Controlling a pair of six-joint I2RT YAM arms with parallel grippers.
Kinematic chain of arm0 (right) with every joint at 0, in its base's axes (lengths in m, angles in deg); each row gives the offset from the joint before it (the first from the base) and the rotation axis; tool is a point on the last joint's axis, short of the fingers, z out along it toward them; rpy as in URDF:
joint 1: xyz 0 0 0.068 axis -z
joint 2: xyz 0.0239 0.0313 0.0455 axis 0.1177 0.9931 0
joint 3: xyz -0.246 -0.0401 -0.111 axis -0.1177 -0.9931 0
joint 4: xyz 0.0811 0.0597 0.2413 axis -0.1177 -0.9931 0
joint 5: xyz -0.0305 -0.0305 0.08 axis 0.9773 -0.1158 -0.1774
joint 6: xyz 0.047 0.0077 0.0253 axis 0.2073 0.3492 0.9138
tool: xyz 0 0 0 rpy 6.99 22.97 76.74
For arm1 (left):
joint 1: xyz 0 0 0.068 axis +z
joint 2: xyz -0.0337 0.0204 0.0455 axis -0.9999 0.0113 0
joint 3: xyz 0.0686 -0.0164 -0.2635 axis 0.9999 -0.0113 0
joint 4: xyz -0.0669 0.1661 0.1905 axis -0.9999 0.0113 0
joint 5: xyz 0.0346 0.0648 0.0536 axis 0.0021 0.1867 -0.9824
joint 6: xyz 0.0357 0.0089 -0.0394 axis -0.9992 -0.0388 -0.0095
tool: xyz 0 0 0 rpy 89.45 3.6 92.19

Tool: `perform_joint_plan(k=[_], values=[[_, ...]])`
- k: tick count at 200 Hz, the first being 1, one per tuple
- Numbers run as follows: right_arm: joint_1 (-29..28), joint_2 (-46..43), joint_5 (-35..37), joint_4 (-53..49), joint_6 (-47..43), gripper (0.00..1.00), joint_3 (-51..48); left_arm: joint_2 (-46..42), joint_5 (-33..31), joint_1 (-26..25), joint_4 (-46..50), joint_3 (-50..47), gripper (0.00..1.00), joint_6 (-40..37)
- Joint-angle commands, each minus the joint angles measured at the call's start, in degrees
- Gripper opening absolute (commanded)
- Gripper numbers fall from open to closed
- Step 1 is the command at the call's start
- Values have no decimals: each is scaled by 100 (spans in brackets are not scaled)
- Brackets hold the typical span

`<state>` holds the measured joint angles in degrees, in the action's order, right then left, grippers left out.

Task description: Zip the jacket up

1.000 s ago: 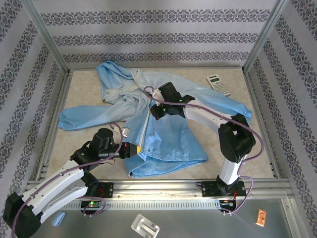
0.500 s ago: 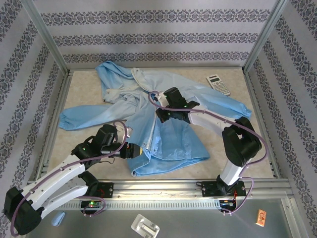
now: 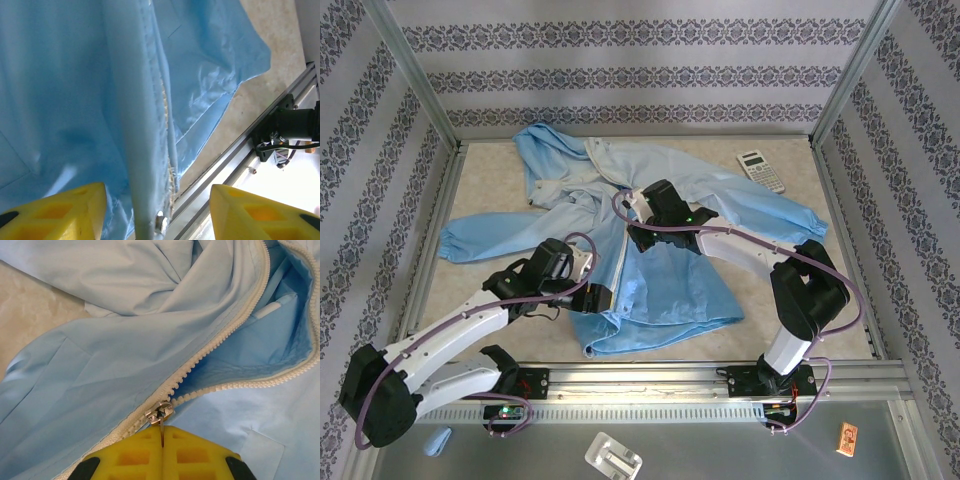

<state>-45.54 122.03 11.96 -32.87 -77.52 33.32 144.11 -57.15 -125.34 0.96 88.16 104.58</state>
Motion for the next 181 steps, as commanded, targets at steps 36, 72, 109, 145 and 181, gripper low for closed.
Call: perform_joint_plan(k=[36, 72, 109, 145, 181], values=[[-175, -207, 124, -13, -36, 0, 329, -110, 319, -3, -720, -277, 12, 130], [-112, -318, 457, -380, -338, 0, 918, -644, 147, 7, -234, -63, 0, 49], [175, -311, 708, -801, -467, 0, 1700, -933, 177, 8, 72, 239, 0, 74], [480, -41, 746, -606, -312, 0, 1614, -910, 450, -4, -492, -512, 0, 545], [486, 283, 605, 16, 2, 0, 898, -1142, 573, -104, -1131, -1245, 0, 1117]])
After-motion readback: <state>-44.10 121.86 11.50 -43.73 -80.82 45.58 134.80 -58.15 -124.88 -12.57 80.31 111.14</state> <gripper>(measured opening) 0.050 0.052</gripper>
